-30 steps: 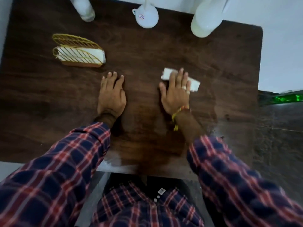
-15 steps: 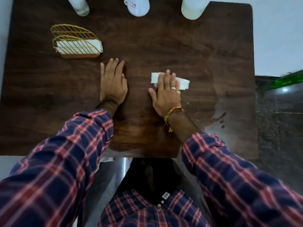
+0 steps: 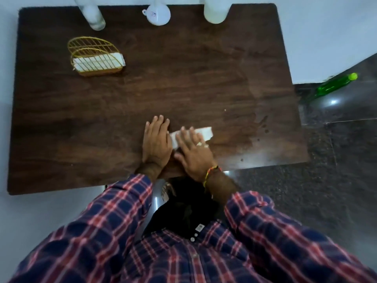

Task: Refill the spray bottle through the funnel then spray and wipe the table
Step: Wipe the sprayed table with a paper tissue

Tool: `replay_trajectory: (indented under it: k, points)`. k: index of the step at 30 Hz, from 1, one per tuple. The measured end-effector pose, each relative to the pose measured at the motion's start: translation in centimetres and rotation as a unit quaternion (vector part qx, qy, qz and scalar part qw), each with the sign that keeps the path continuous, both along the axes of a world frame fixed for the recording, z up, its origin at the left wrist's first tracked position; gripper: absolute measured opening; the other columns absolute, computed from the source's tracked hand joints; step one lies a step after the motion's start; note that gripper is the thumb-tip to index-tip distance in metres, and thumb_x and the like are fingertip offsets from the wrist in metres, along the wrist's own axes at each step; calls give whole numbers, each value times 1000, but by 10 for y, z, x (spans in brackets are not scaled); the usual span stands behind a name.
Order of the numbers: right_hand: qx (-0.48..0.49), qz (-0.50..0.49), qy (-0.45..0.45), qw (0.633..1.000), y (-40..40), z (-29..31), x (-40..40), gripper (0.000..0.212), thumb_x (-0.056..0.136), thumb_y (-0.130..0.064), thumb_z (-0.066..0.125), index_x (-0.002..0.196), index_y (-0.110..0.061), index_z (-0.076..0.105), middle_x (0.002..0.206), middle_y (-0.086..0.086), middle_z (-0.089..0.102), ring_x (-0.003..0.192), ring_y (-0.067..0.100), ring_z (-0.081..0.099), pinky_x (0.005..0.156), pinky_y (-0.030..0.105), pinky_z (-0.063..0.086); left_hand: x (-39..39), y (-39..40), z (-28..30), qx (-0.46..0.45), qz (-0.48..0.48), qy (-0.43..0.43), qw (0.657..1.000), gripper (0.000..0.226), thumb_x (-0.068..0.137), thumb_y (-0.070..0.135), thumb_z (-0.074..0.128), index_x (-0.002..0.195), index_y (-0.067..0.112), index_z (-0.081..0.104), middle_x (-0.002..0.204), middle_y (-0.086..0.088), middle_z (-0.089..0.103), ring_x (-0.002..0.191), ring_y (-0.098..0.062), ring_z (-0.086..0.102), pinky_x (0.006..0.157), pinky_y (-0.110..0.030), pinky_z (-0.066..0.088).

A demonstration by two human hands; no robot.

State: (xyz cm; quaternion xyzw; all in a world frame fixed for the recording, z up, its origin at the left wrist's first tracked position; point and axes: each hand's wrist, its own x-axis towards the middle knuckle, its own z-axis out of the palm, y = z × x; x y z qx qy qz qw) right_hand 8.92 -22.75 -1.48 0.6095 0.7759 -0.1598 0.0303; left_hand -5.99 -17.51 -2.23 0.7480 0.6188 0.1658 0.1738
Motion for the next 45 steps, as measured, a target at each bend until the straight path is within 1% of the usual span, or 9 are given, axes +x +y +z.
replay_trajectory:
  k: [3,9,15,20,26,33,37,42,45]
  points:
    - [-12,10,-1,1000,-52,-2,16,64,99,-49,27,151,-12,33,159,13,28,147,35,24,115,52,30,10,-3,8,-31,25,53,998,51,93,26,31,132,4,56,142,-18,50,137,-33,41,115,-52,26]
    - [-24,-259,-15,965,24,3,66,73,98,-53,18,153,-6,23,161,19,17,148,41,15,119,52,16,47,-9,11,-95,101,104,985,49,98,31,39,141,7,43,153,-18,34,145,-33,24,117,-57,13]
    - [-20,-83,-10,996,8,3,51,69,100,-52,26,154,-10,22,162,13,15,150,36,13,121,50,14,47,21,11,-70,62,89,992,47,100,32,37,143,14,41,155,-13,31,147,-27,21,119,-55,12]
    - [10,-276,-6,961,62,-6,85,75,96,-54,19,151,-3,29,159,19,24,146,42,21,118,54,21,45,72,12,-51,72,65,994,46,102,29,32,146,15,37,157,-11,29,147,-26,19,121,-49,12]
    - [-7,-89,-9,996,114,-2,62,72,99,-52,16,155,-8,16,163,14,10,150,36,9,121,50,12,72,122,5,-22,85,20,996,43,101,21,34,142,13,43,153,-12,36,146,-26,25,121,-46,14]
    - [9,-239,-10,971,200,-10,120,67,101,-50,23,154,-8,20,163,14,14,150,36,11,121,51,11,71,133,-10,21,70,68,995,45,99,28,36,137,8,48,147,-14,42,141,-28,32,120,-49,17]
    - [15,-185,-24,982,292,-11,120,67,102,-49,22,155,-9,14,163,14,9,150,36,7,121,50,9,70,134,-7,25,69,83,994,45,98,25,35,138,8,48,148,-14,42,142,-27,31,119,-50,17]
    - [-1,2,-15,1000,220,-1,89,68,100,-51,22,156,-13,17,164,11,12,150,33,11,121,48,11,70,135,-2,23,65,70,995,45,97,22,36,137,7,49,148,-15,43,141,-29,33,119,-51,19]
    - [28,-81,-16,996,169,-6,130,67,99,-50,21,154,-11,25,161,13,21,149,34,19,120,50,18,69,133,-3,20,68,72,995,45,97,22,36,137,7,49,148,-15,43,141,-28,32,119,-51,19]
